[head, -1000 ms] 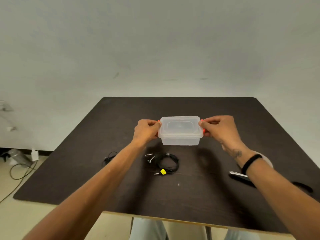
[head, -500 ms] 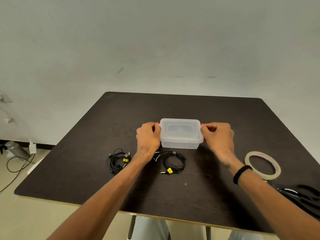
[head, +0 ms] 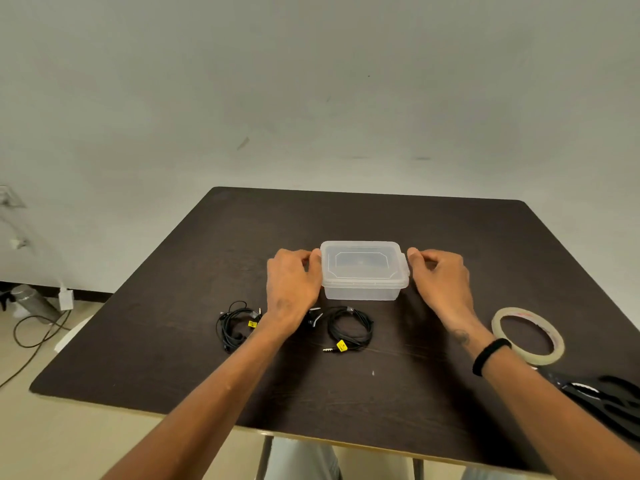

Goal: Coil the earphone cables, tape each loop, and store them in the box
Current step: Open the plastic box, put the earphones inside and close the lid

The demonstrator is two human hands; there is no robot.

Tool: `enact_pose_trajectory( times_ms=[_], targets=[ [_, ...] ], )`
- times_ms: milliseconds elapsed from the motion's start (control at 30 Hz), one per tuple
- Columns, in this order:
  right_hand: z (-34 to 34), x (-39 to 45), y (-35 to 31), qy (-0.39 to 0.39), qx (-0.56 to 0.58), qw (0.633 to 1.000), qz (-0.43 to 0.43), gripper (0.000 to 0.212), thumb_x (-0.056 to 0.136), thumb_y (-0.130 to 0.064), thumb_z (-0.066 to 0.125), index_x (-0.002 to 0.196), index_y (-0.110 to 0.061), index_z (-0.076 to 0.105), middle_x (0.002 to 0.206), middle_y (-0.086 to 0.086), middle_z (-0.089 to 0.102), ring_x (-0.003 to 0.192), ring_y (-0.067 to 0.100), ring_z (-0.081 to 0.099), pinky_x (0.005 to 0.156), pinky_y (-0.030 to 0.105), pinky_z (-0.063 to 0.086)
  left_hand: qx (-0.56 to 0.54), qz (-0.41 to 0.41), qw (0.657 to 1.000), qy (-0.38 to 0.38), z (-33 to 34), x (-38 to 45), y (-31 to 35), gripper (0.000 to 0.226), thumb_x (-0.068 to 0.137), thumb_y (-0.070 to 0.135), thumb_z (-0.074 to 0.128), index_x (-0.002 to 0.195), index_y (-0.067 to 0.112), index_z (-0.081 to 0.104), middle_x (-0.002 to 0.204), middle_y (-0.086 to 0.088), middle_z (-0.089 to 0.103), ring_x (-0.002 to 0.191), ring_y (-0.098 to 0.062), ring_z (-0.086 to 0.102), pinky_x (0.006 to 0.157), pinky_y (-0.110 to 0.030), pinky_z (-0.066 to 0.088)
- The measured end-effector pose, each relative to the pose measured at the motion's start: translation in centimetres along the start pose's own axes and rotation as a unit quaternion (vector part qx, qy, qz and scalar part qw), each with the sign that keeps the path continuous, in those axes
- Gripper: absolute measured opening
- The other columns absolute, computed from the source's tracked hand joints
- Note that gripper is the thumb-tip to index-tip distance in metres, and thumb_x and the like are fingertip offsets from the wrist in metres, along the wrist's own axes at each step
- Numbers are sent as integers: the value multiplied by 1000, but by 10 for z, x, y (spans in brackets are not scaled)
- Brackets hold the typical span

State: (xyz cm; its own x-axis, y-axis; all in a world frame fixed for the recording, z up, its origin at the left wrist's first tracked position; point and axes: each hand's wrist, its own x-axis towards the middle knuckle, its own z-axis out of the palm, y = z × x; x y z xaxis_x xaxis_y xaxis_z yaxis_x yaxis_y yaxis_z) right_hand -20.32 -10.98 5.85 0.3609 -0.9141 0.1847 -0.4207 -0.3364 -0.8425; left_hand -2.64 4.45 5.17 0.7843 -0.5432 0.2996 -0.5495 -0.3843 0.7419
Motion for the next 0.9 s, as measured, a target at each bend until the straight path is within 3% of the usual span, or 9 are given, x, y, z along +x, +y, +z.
enact_pose_trajectory(
  times_ms=[167, 300, 400, 533, 733, 833, 900],
  targets=[
    [-2, 0, -9, -26, -29, 999, -13, 26, 98, -37, 70, 100, -13, 82, 84, -6, 71, 78, 6, 65, 69, 29, 53, 12, -99, 994, -37, -10, -2, 18, 33, 99, 49, 59, 95, 24, 80, 77, 8, 71, 80, -20, 68, 75, -32, 51],
    [-2, 1, -21, -19, 11, 1000, 0, 27, 96, -32, 72, 85, -9, 81, 84, 9, 77, 80, 18, 72, 54, 21, 51, 18, -109, 994, -19, -10, 2, 30, 36, 93, 57, 62, 95, 26, 80, 89, 6, 78, 89, -25, 72, 84, -42, 59],
    [-3, 1, -27, -2, 47, 999, -4, 13, 95, -26, 74, 82, -23, 78, 84, -5, 76, 80, 8, 70, 67, 25, 58, 8, -126, 992, -16, -9, 3, 32, 37, 91, 55, 66, 110, 26, 79, 107, 4, 78, 100, -25, 72, 92, -46, 59],
    [-6, 2, -34, 19, 71, 997, -26, 3, 91, -22, 77, 91, -24, 79, 86, -13, 73, 82, 3, 69, 73, 23, 57, -36, -133, 990, -15, -15, 3, 29, 33, 91, 51, 70, 113, 27, 78, 106, 8, 78, 100, -18, 72, 92, -46, 59],
    [12, 15, -65, 18, 139, 989, -49, 13, 83, -19, 87, 93, -23, 80, 87, -10, 77, 80, 2, 73, 78, 23, 61, -103, -126, 986, 20, -51, 23, 14, 29, 89, 39, 79, 115, 26, 78, 103, 8, 79, 95, -11, 73, 89, -43, 62],
    [37, 20, -87, -33, 185, 981, -53, 34, 82, -11, 87, 114, -17, 77, 99, -5, 78, 89, 7, 75, 78, 27, 64, -109, -116, 987, 33, -80, 35, -5, 42, 85, 34, 83, 125, 27, 72, 96, 11, 75, 96, -11, 72, 89, -41, 61],
    [59, 21, -101, -74, 188, 977, -75, 44, 84, -3, 84, 123, -18, 72, 103, -5, 76, 92, 7, 74, 72, 22, 62, -98, -98, 990, 37, -98, 43, -20, 48, 87, 29, 83, 131, 26, 66, 96, 10, 73, 92, -7, 70, 79, -31, 60]
  ],
)
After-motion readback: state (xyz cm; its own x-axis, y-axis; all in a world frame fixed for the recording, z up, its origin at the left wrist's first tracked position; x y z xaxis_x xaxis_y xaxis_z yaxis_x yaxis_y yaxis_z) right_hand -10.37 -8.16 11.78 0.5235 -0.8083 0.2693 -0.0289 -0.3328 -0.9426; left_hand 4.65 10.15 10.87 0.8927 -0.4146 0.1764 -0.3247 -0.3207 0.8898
